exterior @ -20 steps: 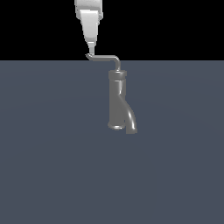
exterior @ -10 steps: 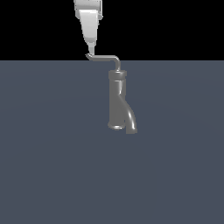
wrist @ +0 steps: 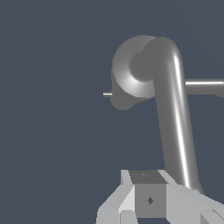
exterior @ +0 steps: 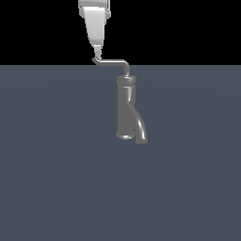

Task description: Turn on the faucet by rotating a designated handle.

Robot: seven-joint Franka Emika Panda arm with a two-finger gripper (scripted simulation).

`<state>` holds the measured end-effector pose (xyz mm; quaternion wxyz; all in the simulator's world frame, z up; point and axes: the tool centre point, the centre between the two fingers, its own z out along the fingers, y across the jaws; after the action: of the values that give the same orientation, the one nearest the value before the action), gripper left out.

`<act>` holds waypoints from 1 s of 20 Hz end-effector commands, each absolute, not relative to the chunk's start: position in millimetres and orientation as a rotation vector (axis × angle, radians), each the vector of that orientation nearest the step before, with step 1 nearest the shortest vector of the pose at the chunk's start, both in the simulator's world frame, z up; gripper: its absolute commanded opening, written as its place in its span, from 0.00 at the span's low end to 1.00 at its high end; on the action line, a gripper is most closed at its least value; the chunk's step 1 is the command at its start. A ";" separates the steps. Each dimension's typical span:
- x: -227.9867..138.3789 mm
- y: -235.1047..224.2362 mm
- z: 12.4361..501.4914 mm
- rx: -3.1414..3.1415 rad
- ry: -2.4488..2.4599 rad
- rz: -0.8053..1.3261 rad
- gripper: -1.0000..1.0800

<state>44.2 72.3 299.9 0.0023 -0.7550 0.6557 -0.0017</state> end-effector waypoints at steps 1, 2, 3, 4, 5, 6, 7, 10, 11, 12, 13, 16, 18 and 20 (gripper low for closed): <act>34.8 71.5 299.7 -2.372 2.060 0.001 0.00; 32.1 71.1 299.8 -2.371 2.060 0.001 0.00; 29.5 70.9 299.8 -2.371 2.060 0.001 0.00; 26.8 70.7 299.8 -2.371 2.060 0.001 0.00; 24.1 70.4 299.8 -2.371 2.060 0.001 0.00; 21.4 70.2 299.8 -2.371 2.060 0.001 0.00; 18.7 70.0 299.8 -2.371 2.060 0.001 0.00; 10.5 69.4 299.8 -2.371 2.060 0.001 0.00; 7.8 69.2 299.8 -2.371 2.060 0.001 0.00; 5.0 68.8 299.9 -2.371 2.061 0.000 0.00; 2.3 68.6 299.9 -2.371 2.061 0.000 0.00; 3.9 71.1 300.0 -2.373 2.054 -0.006 0.00; -1.3 65.4 300.0 -2.373 2.055 -0.006 0.00; -6.4 59.6 299.9 -2.373 2.056 -0.005 0.00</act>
<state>-1.8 68.5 299.9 0.0031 -0.7585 0.6517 -0.0023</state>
